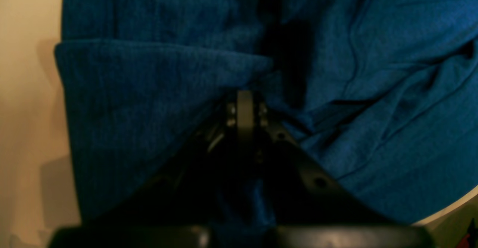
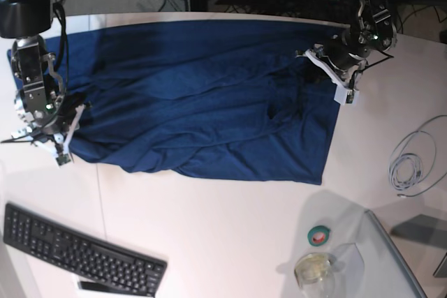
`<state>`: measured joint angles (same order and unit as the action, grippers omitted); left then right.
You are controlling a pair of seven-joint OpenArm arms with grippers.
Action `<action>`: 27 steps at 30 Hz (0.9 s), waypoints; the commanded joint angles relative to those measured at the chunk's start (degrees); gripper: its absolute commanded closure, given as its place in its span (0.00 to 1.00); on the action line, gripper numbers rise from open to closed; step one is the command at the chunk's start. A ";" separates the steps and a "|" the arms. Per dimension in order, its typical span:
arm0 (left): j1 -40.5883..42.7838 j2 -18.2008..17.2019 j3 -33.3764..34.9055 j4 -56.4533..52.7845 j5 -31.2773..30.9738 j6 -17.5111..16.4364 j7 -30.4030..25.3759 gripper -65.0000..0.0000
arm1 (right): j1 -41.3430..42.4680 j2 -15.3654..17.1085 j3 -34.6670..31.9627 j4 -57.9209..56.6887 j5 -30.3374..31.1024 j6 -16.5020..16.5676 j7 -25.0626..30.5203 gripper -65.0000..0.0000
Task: Layout the t-shirt on the table in an organized manner, then fold the t-shirt properly
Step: 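Hold the shirt edge with both grippers and pull it taut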
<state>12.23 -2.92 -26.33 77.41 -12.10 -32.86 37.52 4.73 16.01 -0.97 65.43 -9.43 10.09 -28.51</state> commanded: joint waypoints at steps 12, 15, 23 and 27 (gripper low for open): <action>-0.14 -1.26 -0.18 0.44 1.59 0.99 1.47 1.00 | 1.73 0.82 0.31 0.99 -0.46 -0.20 0.69 1.00; -0.23 -1.87 -0.18 0.44 1.59 0.99 1.47 1.00 | 2.17 1.18 0.31 0.99 -0.55 -0.20 0.69 1.00; -0.23 -2.14 -0.18 0.44 1.59 0.99 1.47 1.00 | 2.78 2.14 0.31 0.81 -0.28 -0.20 -0.81 0.77; -0.32 -2.14 -0.18 0.44 1.59 0.99 1.47 1.00 | 2.78 2.06 0.14 0.90 -0.28 -0.20 -0.98 0.78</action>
<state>11.92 -4.49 -26.33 77.45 -11.81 -32.64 38.02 6.17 17.26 -1.02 65.45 -9.43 10.26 -30.00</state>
